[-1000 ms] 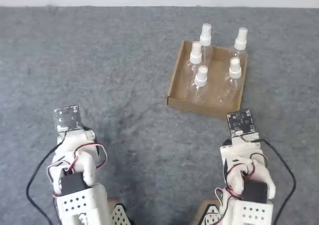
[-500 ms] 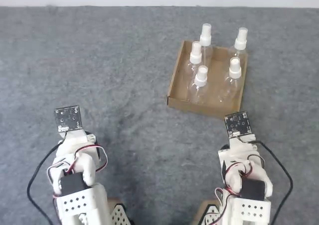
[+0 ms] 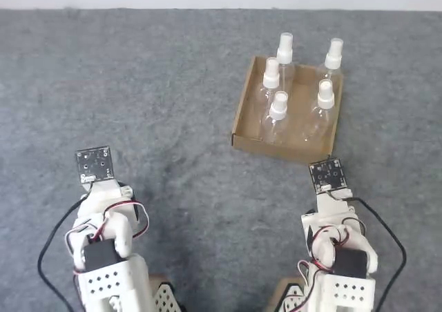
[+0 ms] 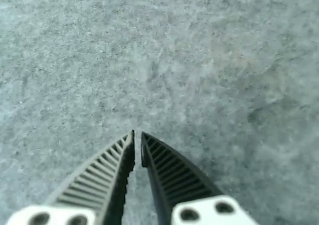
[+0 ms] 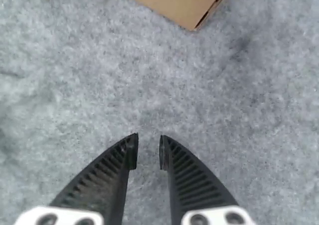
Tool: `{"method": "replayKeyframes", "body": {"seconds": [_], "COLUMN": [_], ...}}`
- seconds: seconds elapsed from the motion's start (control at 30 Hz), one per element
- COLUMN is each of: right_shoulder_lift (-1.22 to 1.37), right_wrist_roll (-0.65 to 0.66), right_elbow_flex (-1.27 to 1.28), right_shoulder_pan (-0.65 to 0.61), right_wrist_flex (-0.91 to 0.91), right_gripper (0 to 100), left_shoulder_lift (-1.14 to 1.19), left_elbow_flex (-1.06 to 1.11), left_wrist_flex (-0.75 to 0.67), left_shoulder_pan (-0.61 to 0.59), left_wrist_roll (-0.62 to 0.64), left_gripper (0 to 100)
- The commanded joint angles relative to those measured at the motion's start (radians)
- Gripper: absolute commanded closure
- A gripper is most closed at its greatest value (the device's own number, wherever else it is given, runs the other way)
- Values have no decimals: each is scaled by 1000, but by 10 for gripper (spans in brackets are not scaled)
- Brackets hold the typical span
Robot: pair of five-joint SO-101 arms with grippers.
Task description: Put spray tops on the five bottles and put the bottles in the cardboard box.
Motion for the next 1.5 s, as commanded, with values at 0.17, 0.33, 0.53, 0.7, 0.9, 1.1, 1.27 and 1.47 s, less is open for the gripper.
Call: {"method": "replayKeyframes", "body": {"seconds": [0.17, 0.33, 0.53, 0.7, 0.9, 1.1, 1.27, 1.47], "right_shoulder_lift": [-15, -15, -18, -19, -19, -19, -19, -19], "right_wrist_roll": [11, 11, 11, 11, 11, 11, 11, 11], "right_elbow_flex": [21, 21, 21, 23, 23, 23, 23, 23], "right_shoulder_pan": [5, 5, 7, 4, 8, 12, 71, 125], "right_wrist_flex": [7, 7, 8, 8, 8, 8, 8, 8], "right_gripper": [968, 968, 968, 968, 968, 968, 968, 968], "left_shoulder_lift": [-18, -18, -18, -18, -18, -18, -18, -18], "left_elbow_flex": [-5, -5, -5, -5, -5, -5, -5, -5], "left_wrist_flex": [6, 6, 6, 6, 6, 6, 6, 6], "left_shoulder_pan": [-3, -3, -3, -3, -3, -3, -2, -2], "left_wrist_roll": [-2, -2, -2, -2, -2, -2, -2, 0], "left_gripper": [987, 987, 987, 987, 987, 987, 987, 987]}}
